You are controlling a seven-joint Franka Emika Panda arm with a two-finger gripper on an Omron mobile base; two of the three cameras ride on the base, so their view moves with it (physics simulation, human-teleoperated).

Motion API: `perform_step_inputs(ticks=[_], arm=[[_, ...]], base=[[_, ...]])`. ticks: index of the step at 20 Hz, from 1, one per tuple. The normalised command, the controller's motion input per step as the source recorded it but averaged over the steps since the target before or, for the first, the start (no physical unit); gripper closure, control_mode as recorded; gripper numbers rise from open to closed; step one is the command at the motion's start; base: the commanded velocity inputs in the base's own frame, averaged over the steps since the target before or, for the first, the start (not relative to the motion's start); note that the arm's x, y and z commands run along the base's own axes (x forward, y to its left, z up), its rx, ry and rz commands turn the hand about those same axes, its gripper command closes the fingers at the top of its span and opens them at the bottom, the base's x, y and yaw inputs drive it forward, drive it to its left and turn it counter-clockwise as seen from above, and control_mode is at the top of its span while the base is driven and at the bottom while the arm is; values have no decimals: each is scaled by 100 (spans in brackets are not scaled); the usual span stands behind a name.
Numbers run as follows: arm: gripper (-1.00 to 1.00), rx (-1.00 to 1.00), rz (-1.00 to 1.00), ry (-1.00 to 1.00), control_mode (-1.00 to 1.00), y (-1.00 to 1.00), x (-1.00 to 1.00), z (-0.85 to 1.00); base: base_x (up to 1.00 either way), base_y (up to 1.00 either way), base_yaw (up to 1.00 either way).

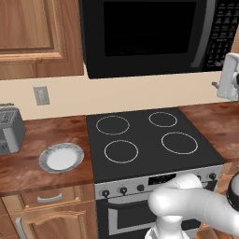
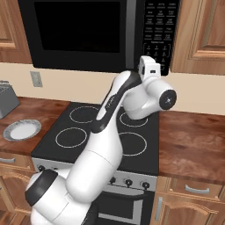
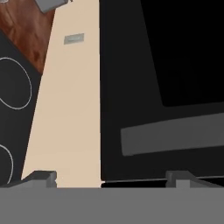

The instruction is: Pick the squash from the counter and place it in the microwave. Then turn on the microwave.

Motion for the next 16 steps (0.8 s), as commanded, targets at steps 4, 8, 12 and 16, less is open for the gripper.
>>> perform_step_inputs(ticks=[4,8,12,16], arm=[[-100,0,0,0,-100,0,16,-5],[-100,0,0,0,-100,0,17,-2],[-100,0,0,0,-100,0,15,-1],[-100,0,0,0,-100,-7,12,0]], base=[[0,0,0],[0,0,0],[0,0,0],[0,0,0]])
